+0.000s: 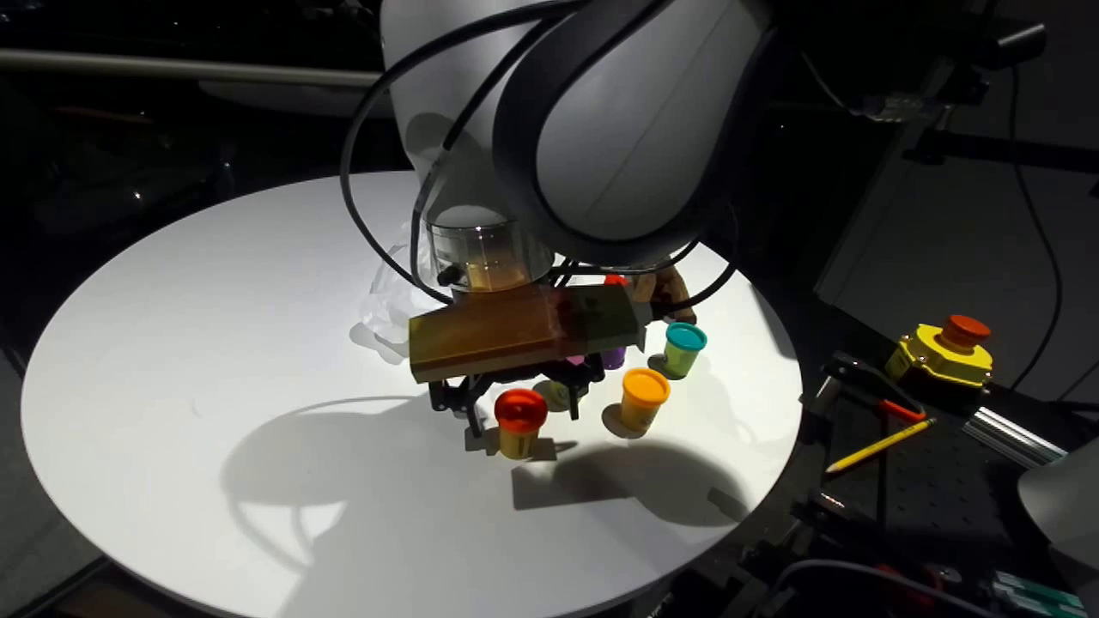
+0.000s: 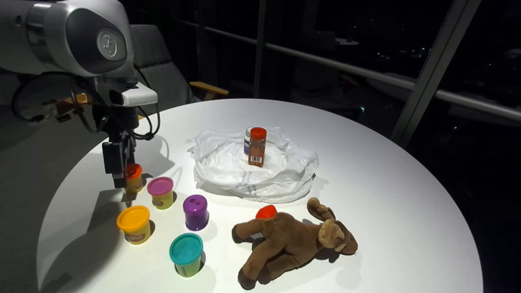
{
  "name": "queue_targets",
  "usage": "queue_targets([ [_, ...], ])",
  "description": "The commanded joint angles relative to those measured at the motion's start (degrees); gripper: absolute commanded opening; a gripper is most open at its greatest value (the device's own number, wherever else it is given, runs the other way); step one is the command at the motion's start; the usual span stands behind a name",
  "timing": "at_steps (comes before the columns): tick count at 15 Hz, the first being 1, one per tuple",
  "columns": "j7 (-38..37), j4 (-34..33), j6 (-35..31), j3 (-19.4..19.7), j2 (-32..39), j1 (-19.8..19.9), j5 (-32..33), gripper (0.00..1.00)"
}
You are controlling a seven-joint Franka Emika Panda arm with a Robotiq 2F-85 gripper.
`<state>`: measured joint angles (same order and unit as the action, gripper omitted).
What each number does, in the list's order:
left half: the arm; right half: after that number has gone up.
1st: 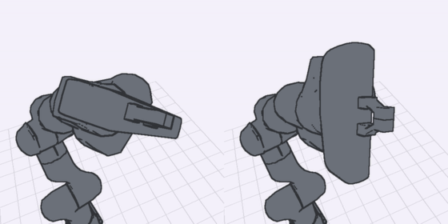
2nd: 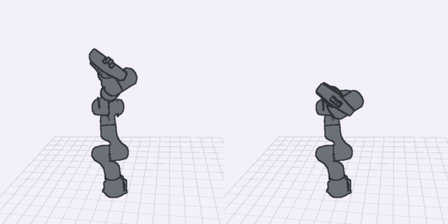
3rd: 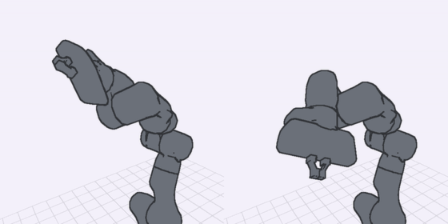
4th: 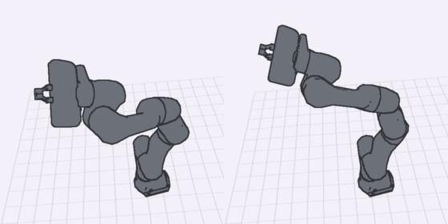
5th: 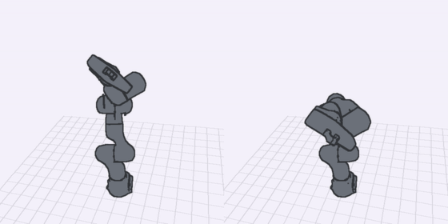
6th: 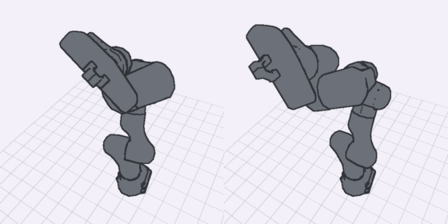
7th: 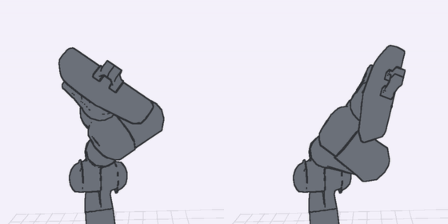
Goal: Put the contents in the white plastic bag
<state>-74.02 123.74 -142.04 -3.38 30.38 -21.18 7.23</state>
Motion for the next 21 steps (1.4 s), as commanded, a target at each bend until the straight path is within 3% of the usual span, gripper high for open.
queue_targets([
  [1,2.12,-0.51,-1.3,-0.05,0.8,0.7,-1.35,0.74],
  [3,2.42,-0.48,-1.59,-0.2,0.97,0.93,-1.65,0.71],
  [9,4.64,1.6,-0.94,-0.81,-2.94,0.72,-3.43,0.25],
  [14,1.35,-2.08,1.89,1.84,-6.05,-0.39,-0.6,0.25],
  [18,-0.18,-12.05,6.63,4.1,-0.21,0.13,2.89,0.25],
  [21,-1.91,-19.01,3.89,6.14,5.7,0.28,4.45,0.25],
])
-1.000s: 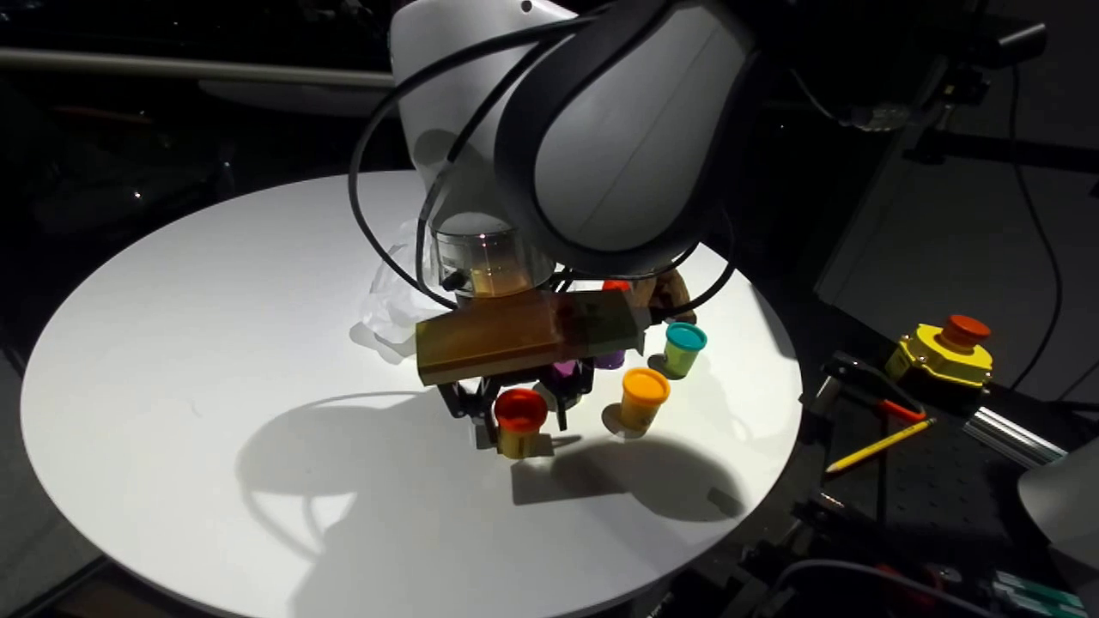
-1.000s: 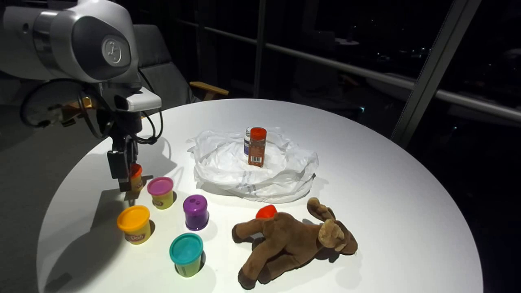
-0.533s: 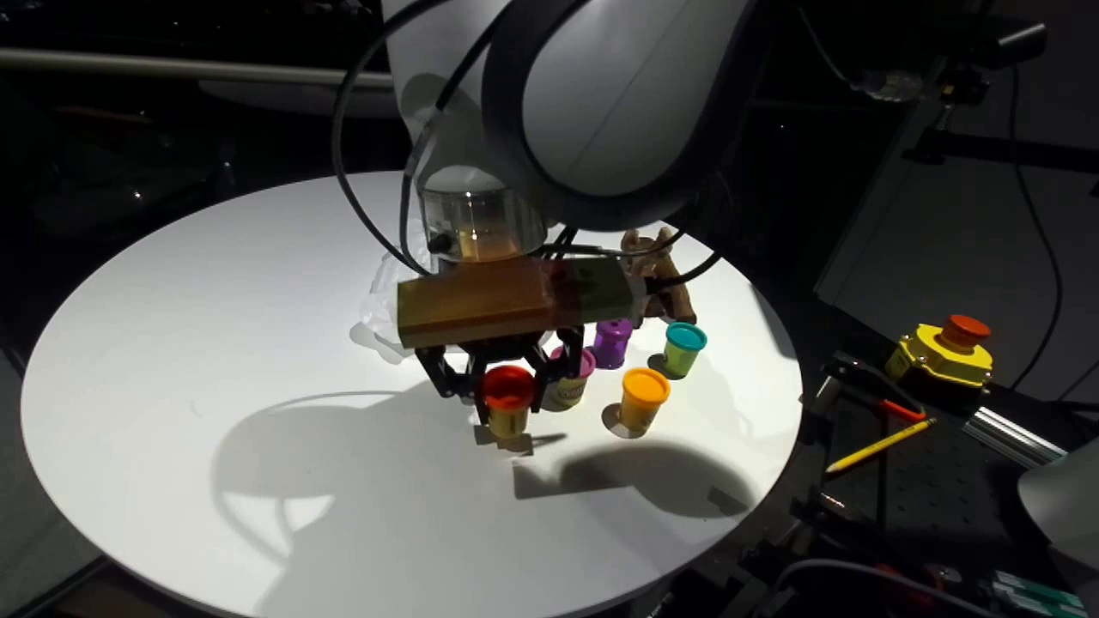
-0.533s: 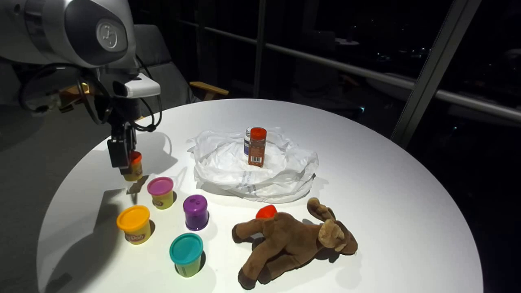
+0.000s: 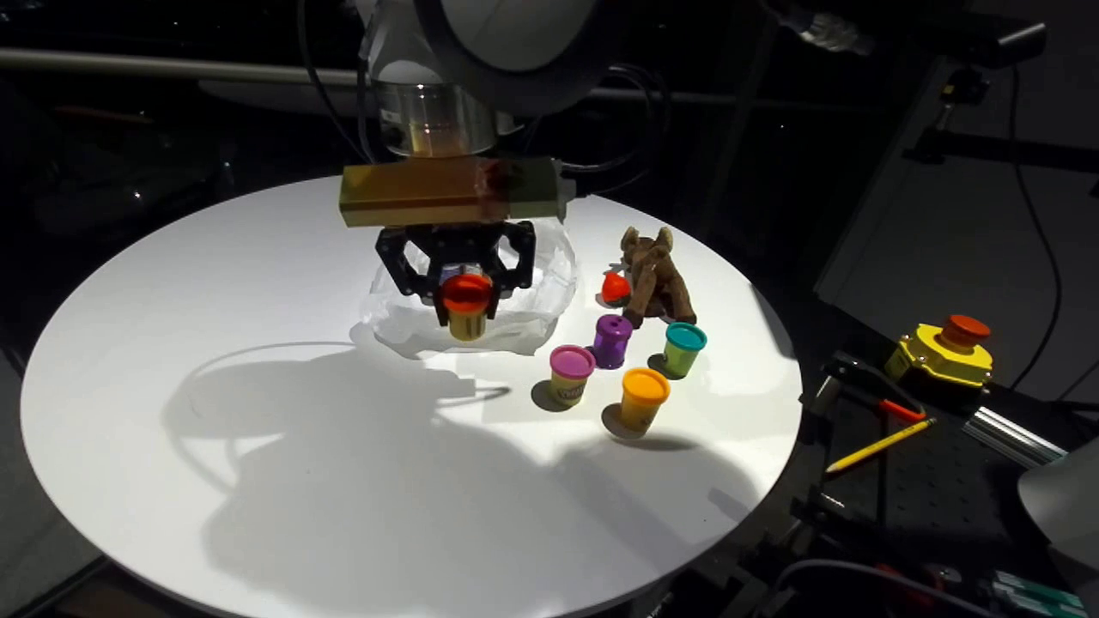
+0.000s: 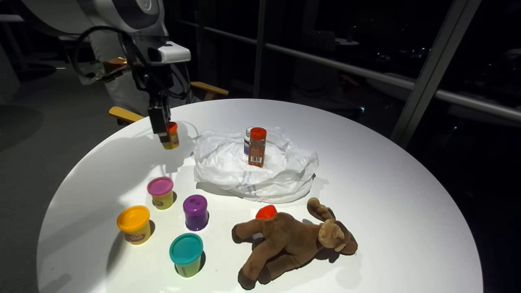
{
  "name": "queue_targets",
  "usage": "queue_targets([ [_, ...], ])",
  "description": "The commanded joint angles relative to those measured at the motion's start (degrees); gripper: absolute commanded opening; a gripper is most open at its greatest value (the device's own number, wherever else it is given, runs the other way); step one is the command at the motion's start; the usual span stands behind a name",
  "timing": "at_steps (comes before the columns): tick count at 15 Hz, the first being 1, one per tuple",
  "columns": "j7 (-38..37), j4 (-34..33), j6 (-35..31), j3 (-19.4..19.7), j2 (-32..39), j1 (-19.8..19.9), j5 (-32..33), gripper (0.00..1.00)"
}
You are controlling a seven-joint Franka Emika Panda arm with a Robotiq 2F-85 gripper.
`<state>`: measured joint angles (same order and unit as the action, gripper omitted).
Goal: Put the contents in the white plastic bag
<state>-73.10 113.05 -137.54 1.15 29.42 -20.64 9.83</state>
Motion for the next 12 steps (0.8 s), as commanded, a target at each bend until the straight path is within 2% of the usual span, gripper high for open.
queue_targets([
  [1,-3.78,-10.6,-1.87,2.31,8.54,-0.42,2.03,0.25],
  [6,-7.98,-18.35,-5.72,6.02,14.63,-1.59,2.27,0.25],
  [12,-9.71,-21.63,-5.16,8.21,16.51,-1.68,2.37,0.25],
])
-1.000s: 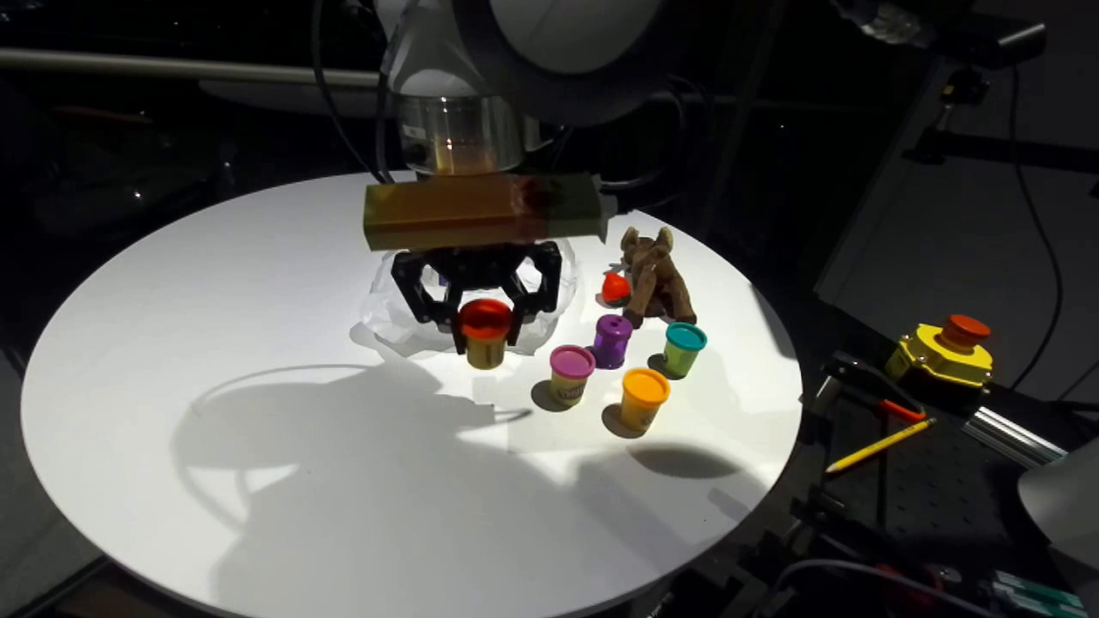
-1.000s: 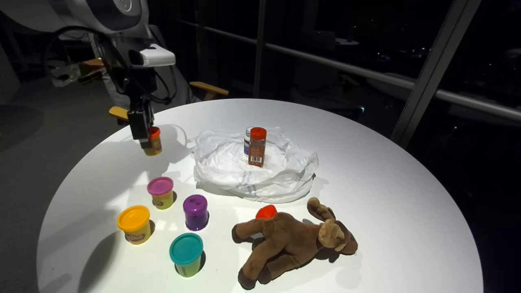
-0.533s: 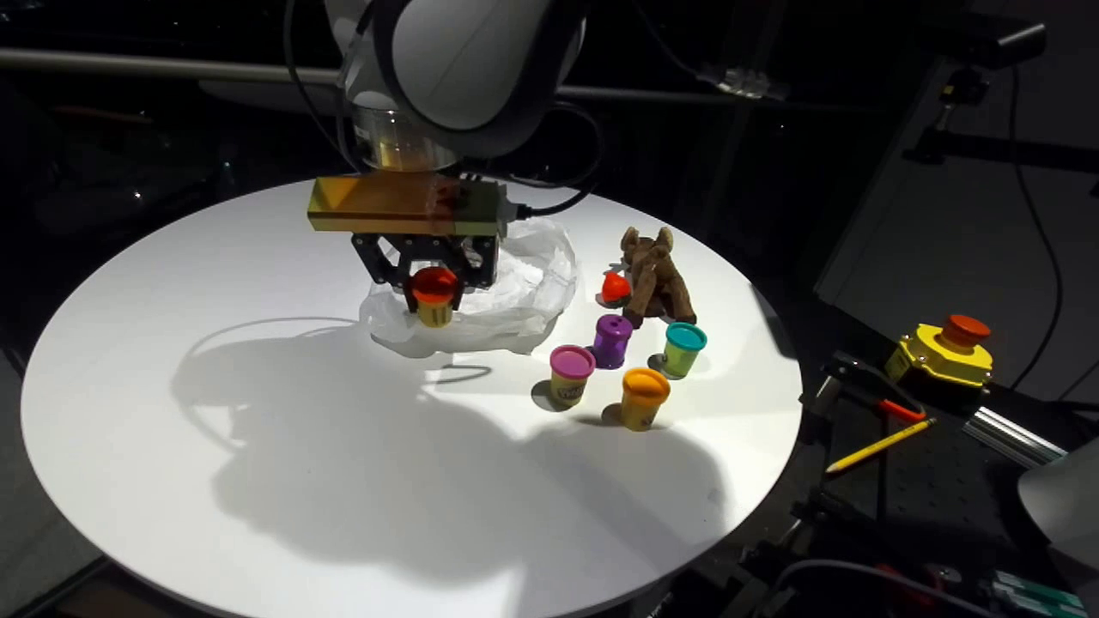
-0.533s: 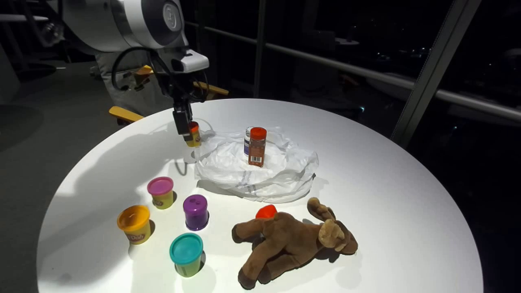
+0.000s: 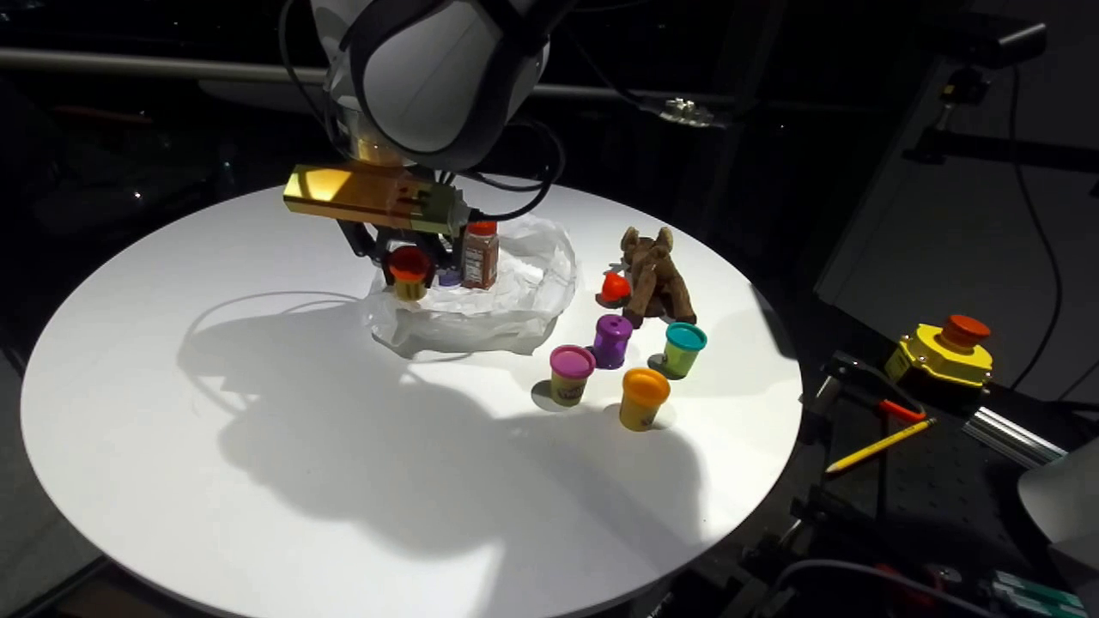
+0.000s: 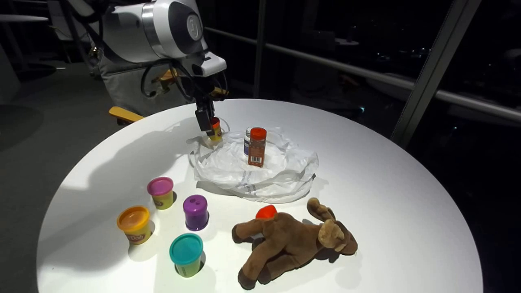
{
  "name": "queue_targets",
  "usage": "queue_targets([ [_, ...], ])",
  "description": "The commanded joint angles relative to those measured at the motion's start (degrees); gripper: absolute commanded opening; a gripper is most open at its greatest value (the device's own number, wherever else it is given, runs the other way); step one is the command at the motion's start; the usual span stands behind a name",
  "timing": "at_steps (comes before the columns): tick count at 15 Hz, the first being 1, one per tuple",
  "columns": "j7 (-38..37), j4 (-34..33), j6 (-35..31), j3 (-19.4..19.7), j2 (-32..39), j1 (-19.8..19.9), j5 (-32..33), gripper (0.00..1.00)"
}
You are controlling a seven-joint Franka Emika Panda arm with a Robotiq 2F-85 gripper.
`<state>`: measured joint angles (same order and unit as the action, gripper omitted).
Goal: Put the contents in the white plastic bag
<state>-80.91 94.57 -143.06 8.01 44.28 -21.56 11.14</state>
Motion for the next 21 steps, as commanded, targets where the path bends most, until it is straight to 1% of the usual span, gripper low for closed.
queue_targets([
  [1,-1.66,-3.93,0.64,1.33,2.3,-0.56,0.96,0.25],
  [6,-0.95,-7.96,2.1,1.18,7.3,0.37,0.05,0.26],
  [7,-0.68,-8.0,2.17,1.03,7.69,0.53,-0.16,0.34],
  [8,-0.57,-8.15,2.47,0.97,7.99,0.67,-0.38,0.73],
  [9,-0.23,-7.34,2.31,0.95,7.54,0.73,-0.34,0.75],
  [10,-0.55,-4.75,1.48,1.32,5.67,0.2,0.14,0.81],
  [12,-1.06,0.46,0.3,2.06,1.57,-1.15,1.39,0.96],
  [13,-1.98,4.25,-0.66,2.68,-1.39,-2.28,2.28,1.0],
  [17,-5.78,15.38,-3.33,5.13,-11.04,-6.67,8.56,1.0],
  [18,-5.69,18.15,-2.67,4.88,-13.71,-7.18,10.41,1.0],
  [20,-2.68,23.93,-3.07,2.23,-19.16,-6.06,12.73,1.0],
  [21,-2.35,26.75,-3.07,1.61,-21.45,-5.78,14.11,1.0],
])
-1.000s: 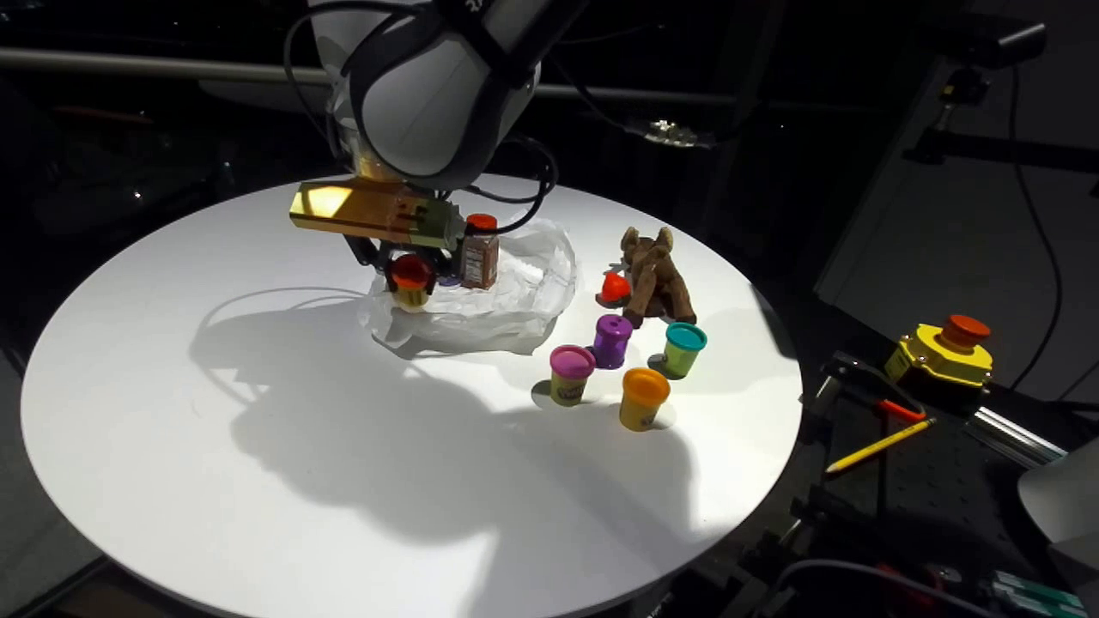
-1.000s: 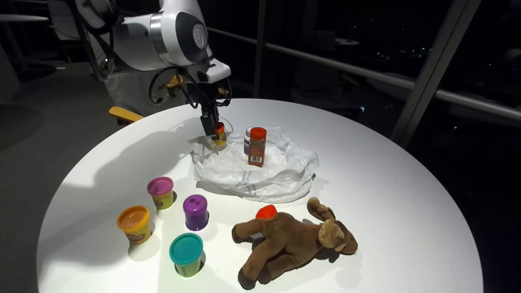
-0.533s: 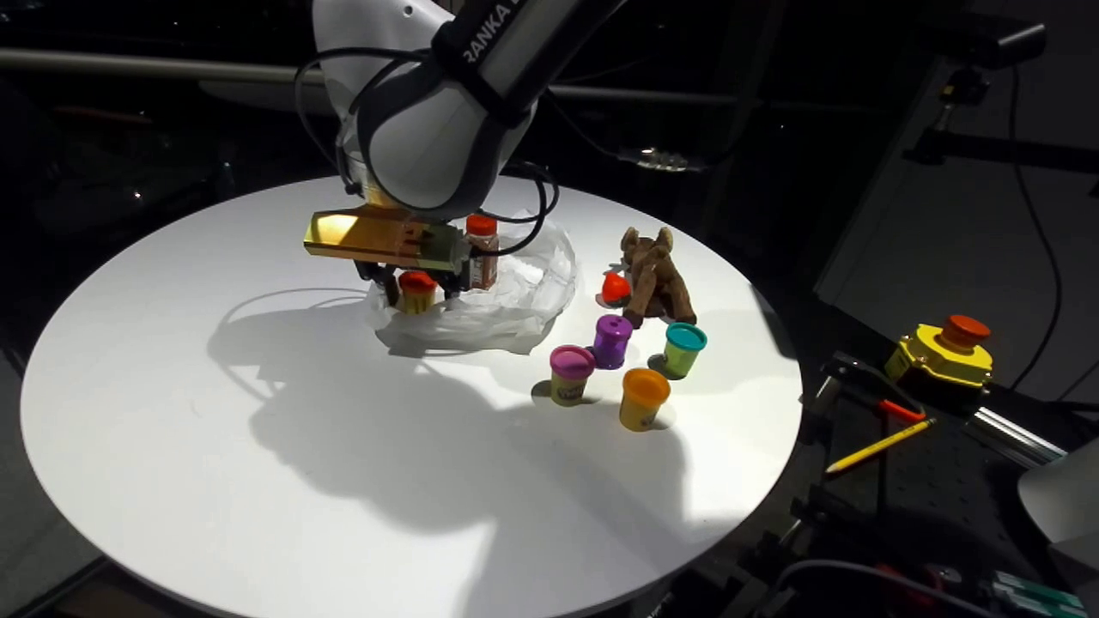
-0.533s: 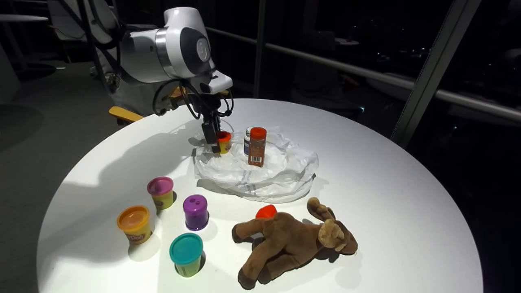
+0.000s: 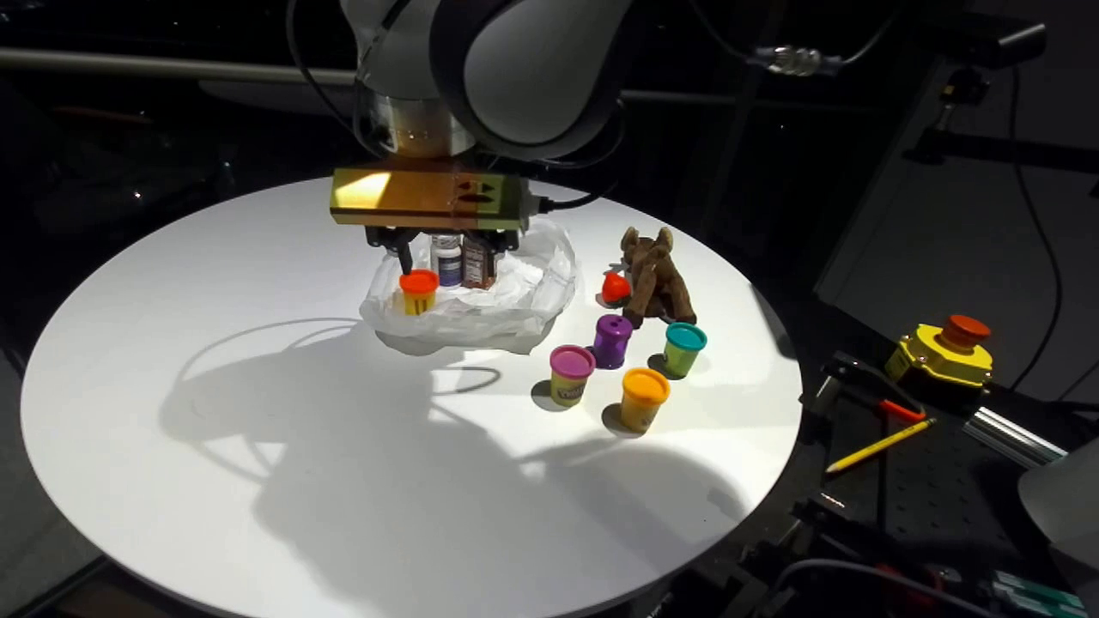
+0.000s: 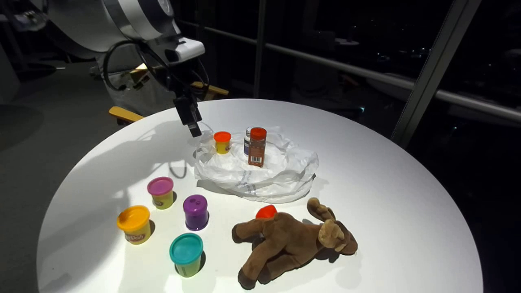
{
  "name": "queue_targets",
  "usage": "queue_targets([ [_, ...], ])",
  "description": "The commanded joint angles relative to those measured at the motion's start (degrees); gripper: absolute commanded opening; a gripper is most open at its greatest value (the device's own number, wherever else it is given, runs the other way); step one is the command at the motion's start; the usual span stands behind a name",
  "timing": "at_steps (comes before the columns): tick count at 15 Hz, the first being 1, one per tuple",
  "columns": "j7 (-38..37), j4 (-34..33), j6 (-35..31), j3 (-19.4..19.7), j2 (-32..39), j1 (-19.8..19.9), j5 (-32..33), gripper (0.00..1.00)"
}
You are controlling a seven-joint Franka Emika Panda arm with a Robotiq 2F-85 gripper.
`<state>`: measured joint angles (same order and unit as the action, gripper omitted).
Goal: Put the contents in the white plastic bag
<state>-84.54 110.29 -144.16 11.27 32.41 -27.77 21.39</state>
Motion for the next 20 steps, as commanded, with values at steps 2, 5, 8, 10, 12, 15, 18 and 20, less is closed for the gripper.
queue_targets([
  [2,4.1,13.71,-1.06,-4.23,-11.98,2.49,4.77,1.0],
  [5,14.96,14.68,0.93,-9.19,-12.27,7.29,0.53,1.0],
  [8,27.52,13.6,1.82,-13.28,-9.28,12.24,-4.8,1.0],
  [10,34.67,12.55,3.36,-13.79,-7.22,13.61,-8.08,1.0],
  [12,38.71,12.11,5.04,-13.26,-5.81,13.93,-9.13,1.0],
  [15,41.7,12.65,6.55,-12.32,-5.11,13.31,-8.63,1.0],
  [18,44.9,14.07,6.22,-12.87,-5.5,13.12,-8.9,1.0],
  [20,45.41,14.56,5.74,-12.56,-5.25,12.38,-8.39,1.0],
])
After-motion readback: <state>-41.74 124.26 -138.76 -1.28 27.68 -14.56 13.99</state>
